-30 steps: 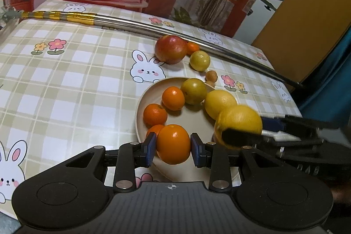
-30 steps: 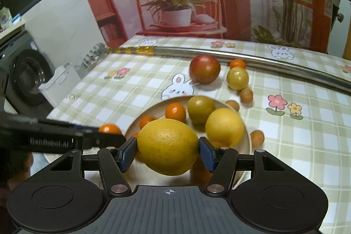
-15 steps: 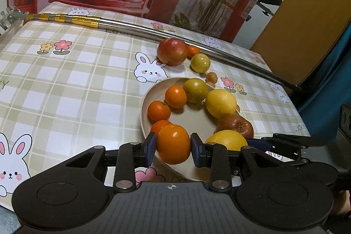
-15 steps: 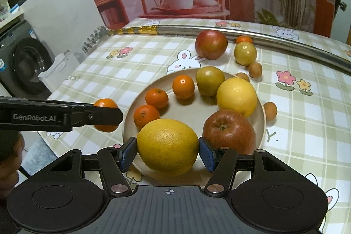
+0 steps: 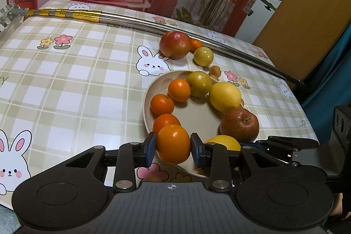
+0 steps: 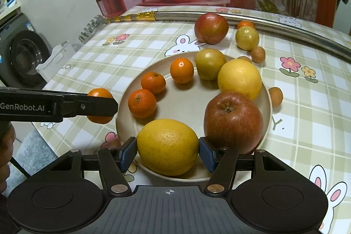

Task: Organize fruits
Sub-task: 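Lower the tangerine into the plate and open the left tool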

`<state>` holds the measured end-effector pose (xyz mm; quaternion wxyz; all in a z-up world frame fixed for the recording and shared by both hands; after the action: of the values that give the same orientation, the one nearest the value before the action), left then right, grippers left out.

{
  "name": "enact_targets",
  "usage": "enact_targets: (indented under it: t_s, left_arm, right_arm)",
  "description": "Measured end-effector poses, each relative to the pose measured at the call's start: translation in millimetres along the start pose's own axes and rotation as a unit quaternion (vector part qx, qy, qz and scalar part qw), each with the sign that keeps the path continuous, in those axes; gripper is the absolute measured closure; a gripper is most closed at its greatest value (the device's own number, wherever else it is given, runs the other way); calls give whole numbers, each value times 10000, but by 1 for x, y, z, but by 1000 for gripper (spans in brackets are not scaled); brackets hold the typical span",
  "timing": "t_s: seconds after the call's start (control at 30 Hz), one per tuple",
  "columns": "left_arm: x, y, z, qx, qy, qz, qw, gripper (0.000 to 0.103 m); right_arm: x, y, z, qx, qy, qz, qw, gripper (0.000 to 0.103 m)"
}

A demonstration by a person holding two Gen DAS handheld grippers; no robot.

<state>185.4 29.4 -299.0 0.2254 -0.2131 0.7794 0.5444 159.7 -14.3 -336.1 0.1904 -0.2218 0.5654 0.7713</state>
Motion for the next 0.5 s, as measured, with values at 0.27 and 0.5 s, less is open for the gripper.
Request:
enact_targets:
  t_s: [0.27, 0.5]
  left_arm:
    - [0, -1, 0, -11, 1, 42, 10000, 68]
    - [2, 1, -2, 13, -12, 46, 10000, 68]
  right_arm:
    - [-5, 12, 2, 50, 62, -211, 9997, 47]
    - [-21, 36, 3, 186, 195, -755, 9968, 48]
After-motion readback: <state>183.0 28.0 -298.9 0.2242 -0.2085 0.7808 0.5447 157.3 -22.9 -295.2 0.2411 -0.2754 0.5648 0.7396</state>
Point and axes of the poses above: each gripper's, at about its wrist camera, not at the fingertips, and y roughly against the way its jaws point, z to its left, x to its underside, the point moved 10 cm from there along -y, roughly the way its jaws point
